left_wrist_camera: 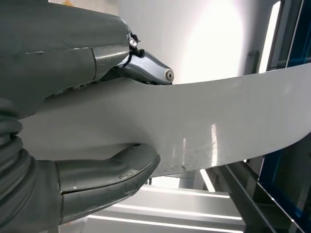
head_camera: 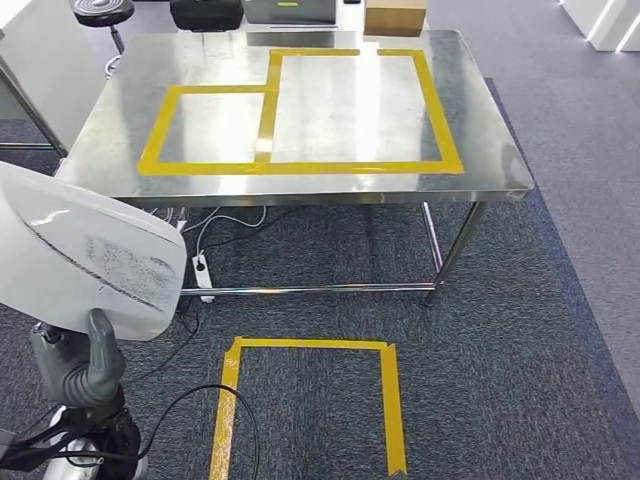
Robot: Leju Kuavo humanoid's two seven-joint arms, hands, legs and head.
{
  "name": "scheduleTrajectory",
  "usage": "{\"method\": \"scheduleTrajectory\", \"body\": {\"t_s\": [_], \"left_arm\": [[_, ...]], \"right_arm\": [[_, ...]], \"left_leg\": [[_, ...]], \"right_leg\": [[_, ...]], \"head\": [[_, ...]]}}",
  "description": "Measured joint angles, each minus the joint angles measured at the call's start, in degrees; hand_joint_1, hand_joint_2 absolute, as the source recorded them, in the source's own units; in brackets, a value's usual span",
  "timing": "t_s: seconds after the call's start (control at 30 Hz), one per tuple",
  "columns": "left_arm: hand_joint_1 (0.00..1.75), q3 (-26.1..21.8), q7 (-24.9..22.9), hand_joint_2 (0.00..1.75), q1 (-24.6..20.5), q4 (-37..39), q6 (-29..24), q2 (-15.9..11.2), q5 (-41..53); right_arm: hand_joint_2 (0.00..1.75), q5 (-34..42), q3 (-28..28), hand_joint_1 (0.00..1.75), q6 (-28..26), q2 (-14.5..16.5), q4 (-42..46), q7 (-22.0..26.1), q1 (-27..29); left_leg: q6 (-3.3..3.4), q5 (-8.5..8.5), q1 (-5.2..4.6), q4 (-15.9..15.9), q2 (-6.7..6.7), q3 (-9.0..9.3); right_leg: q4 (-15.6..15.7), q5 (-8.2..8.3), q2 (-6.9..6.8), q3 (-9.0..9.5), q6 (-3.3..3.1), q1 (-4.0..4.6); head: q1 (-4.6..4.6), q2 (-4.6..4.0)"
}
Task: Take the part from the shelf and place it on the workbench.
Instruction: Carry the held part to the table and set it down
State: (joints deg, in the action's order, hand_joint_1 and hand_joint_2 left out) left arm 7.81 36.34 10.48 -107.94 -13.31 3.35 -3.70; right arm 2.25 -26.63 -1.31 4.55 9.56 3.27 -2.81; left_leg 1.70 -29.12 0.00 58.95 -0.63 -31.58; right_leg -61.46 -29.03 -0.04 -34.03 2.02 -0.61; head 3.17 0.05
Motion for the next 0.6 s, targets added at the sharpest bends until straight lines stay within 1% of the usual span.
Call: {"method": "scheduleTrajectory", "body": {"t_s": [0.03,0.07,0.13,0.17,0.2,0.23,0.3,0.33,0.37,0.4,0.43,0.47,0.57,0.6], "left_arm": [[1.75,0.00,-0.01,1.75,-0.02,0.01,0.00,-0.01,-0.02],[1.75,0.00,-0.01,1.75,-0.03,0.01,0.00,-0.01,-0.03],[1.75,0.01,0.01,1.75,-0.07,0.00,-0.01,-0.03,-0.06],[1.75,0.01,0.04,1.75,-0.12,-0.01,-0.01,-0.03,-0.06],[1.75,0.01,0.08,1.75,-0.18,-0.01,-0.02,-0.03,-0.06],[1.75,0.01,0.11,1.75,-0.18,-0.01,-0.03,-0.03,-0.06],[1.75,0.02,0.14,1.75,-0.09,-0.01,-0.06,-0.03,-0.06],[1.75,0.02,0.14,1.75,-0.01,-0.01,-0.08,-0.03,-0.06],[1.75,0.02,0.14,1.75,0.03,-0.01,-0.09,-0.03,-0.06],[1.75,0.02,0.14,1.75,0.03,-0.01,-0.09,-0.03,-0.06],[1.75,0.02,0.14,1.75,0.03,-0.01,-0.10,-0.03,-0.06],[1.75,0.02,0.14,1.75,0.03,-0.01,-0.10,-0.03,-0.06],[1.75,0.02,0.14,1.75,0.03,-0.01,-0.11,-0.03,-0.07],[1.75,0.02,0.14,1.75,0.01,-0.01,-0.11,-0.03,-0.07]], "right_arm": [[1.75,-0.01,-0.01,0.00,0.02,-0.01,-0.01,-0.06,0.12],[1.75,-0.01,-0.02,0.00,0.04,-0.01,-0.01,-0.08,0.18],[1.75,0.00,-0.02,0.00,0.09,0.00,0.01,-0.03,0.20],[1.75,-0.01,-0.02,0.00,0.10,0.01,0.03,-0.03,0.17],[1.75,-0.02,-0.02,0.00,0.11,0.01,0.05,-0.04,0.15],[1.75,-0.03,-0.03,0.00,0.13,0.02,0.08,-0.07,0.17],[1.75,-0.03,-0.05,0.00,0.20,0.02,0.08,-0.13,0.25],[1.75,-0.03,-0.05,0.00,0.25,0.02,0.08,-0.16,0.27],[1.75,-0.02,-0.05,0.00,0.30,0.02,0.08,-0.19,0.29],[1.75,-0.02,-0.05,0.00,0.33,0.02,0.08,-0.21,0.30],[1.75,-0.02,-0.05,0.00,0.35,0.02,0.08,-0.21,0.32],[1.75,-0.02,-0.05,0.00,0.37,0.02,0.08,-0.21,0.33],[1.75,-0.02,-0.05,0.00,0.37,0.02,0.08,-0.21,0.34],[1.75,-0.02,-0.06,0.00,0.37,0.02,0.07,-0.21,0.36]], "left_leg": [[-0.28,-0.13,-0.09,0.08,-0.03,-0.04],[-0.52,-0.16,-0.17,0.13,-0.04,-0.17],[-1.03,-0.37,-0.15,0.14,0.01,-0.09],[-1.33,-0.82,-0.13,0.78,0.06,-0.18],[-1.68,-1.71,-0.07,2.46,0.09,-0.82],[-2.00,-2.95,0.05,5.28,0.13,-2.14],[-2.47,-5.40,0.29,12.72,0.14,-6.32],[-2.59,-5.70,0.41,15.22,0.14,-8.00],[-2.62,-4.88,0.48,15.79,0.14,-8.81],[-2.59,-3.40,0.54,14.83,0.14,-8.80],[-2.54,-1.97,0.56,13.35,0.14,-8.38],[-2.49,-0.88,0.57,12.05,0.14,-7.93],[-2.43,-0.03,0.57,10.79,0.14,-7.43],[-2.27,0.87,0.49,8.54,0.16,-6.41]], "right_leg": [[1.63,0.24,0.06,0.72,-0.23,0.07],[2.14,-0.14,0.15,1.05,-0.43,0.16],[2.65,-0.26,0.27,1.50,-0.95,0.02],[2.85,-0.32,0.26,1.84,-1.23,-0.11],[3.06,-0.40,0.18,2.25,-1.54,-0.27],[3.18,-0.54,0.08,2.64,-1.81,-0.34],[3.21,-0.93,-0.06,3.08,-2.14,-0.36],[3.21,-1.12,-0.05,3.28,-2.19,-0.35],[3.21,-1.33,-0.01,3.55,-2.19,-0.35],[3.21,-1.53,0.05,3.85,-2.17,-0.36],[3.21,-1.69,0.10,4.09,-2.15,-0.36],[3.21,-1.79,0.13,4.26,-2.14,-0.36],[3.21,-1.88,0.15,4.41,-2.11,-0.36],[3.23,-2.11,0.15,4.49,-1.91,-0.30]], "head": [[0.04,0.00],[0.08,0.01],[0.13,0.01],[0.25,0.01],[0.39,0.01],[0.54,0.01],[0.69,0.01],[0.70,0.01],[0.69,0.00],[0.72,0.00],[0.73,0.00],[0.74,0.01],[0.74,0.01],[0.72,0.01]]}}
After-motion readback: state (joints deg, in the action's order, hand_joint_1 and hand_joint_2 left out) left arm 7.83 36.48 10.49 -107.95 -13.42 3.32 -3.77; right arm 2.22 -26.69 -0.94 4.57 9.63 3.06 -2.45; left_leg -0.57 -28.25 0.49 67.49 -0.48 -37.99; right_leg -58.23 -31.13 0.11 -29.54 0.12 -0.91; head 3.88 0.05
